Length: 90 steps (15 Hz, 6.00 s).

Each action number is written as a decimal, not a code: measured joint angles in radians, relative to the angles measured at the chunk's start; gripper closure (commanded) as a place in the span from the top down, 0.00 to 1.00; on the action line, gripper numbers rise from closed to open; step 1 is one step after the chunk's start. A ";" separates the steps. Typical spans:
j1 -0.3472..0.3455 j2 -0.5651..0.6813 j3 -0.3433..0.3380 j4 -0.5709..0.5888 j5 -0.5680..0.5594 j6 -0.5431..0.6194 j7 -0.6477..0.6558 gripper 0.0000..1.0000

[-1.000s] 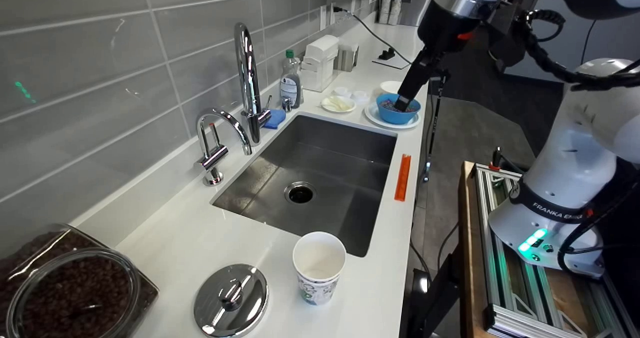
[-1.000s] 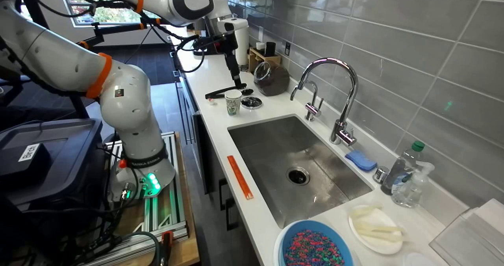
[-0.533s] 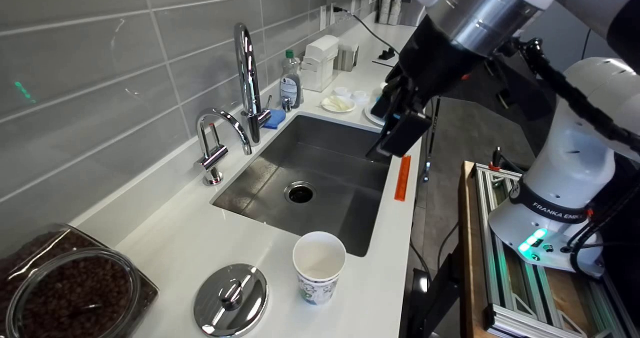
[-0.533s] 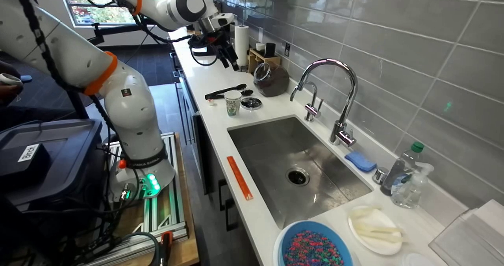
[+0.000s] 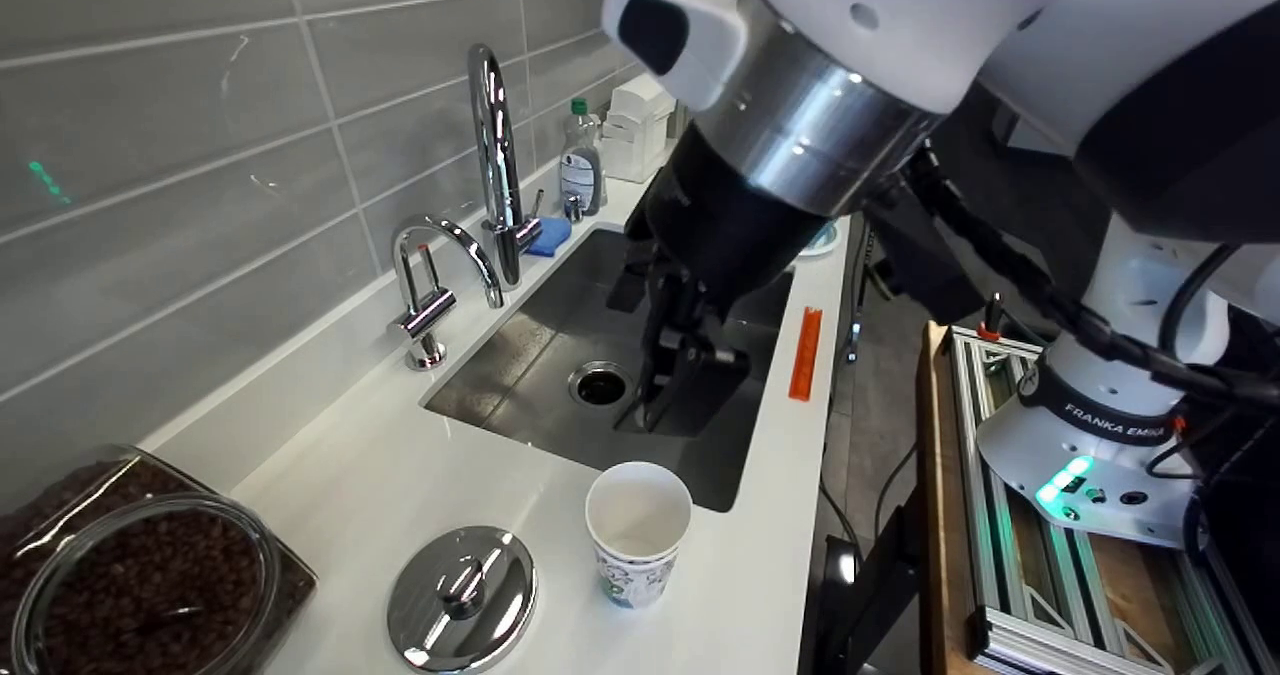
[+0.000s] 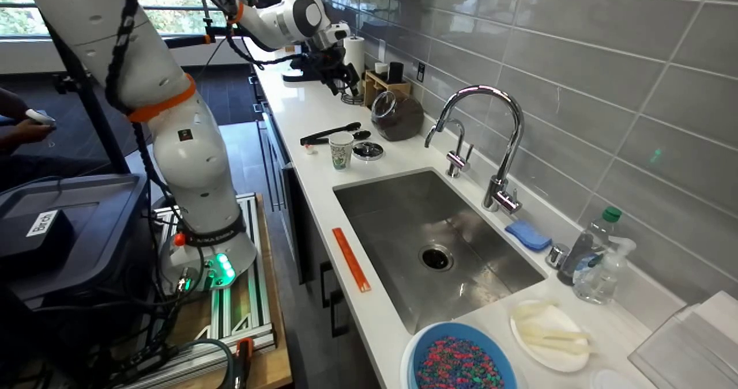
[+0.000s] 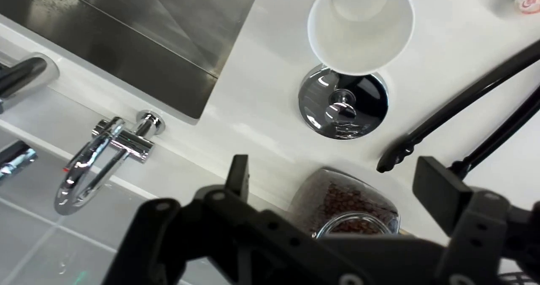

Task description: Put the silver lid on the glass container.

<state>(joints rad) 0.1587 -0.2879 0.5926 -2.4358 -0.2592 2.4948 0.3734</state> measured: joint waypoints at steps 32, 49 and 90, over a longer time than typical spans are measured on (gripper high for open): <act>0.280 0.673 -0.258 0.385 -0.091 -0.005 -0.127 1.00; 0.306 0.908 -0.348 0.616 -0.086 -0.005 -0.298 1.00; 0.388 0.747 -0.350 0.596 -0.090 -0.006 -0.288 0.21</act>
<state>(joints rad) 0.5466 0.4591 0.2430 -1.8395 -0.3487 2.4891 0.0856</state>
